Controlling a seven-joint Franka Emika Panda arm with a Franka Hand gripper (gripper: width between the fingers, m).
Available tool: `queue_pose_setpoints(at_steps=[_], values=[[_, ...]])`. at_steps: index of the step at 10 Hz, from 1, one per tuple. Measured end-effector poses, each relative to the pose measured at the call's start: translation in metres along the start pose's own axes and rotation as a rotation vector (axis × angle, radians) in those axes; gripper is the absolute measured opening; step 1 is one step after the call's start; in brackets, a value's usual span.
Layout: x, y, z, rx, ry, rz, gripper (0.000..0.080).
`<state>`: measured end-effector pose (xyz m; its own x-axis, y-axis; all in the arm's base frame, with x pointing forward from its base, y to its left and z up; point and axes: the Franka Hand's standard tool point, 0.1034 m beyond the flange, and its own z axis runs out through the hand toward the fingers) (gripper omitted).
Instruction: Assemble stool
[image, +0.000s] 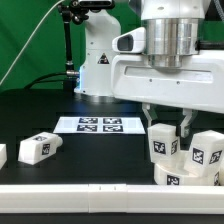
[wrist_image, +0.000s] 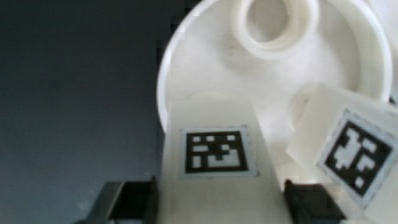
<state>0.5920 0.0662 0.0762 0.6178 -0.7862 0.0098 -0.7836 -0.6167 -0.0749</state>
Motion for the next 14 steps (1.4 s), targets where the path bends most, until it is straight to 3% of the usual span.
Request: queue_pose_setpoints(at_steps=[6, 12, 14], values=[[-0.0003, 0.0000, 0.0003, 0.040, -0.050, 0.595, 0.0340], [0.0000, -0.0004, 0.0000, 0.041, -0.074, 0.944, 0.0340], [0.0014, -0.0010, -0.0002, 0.057, -0.100, 1.137, 0.0340]])
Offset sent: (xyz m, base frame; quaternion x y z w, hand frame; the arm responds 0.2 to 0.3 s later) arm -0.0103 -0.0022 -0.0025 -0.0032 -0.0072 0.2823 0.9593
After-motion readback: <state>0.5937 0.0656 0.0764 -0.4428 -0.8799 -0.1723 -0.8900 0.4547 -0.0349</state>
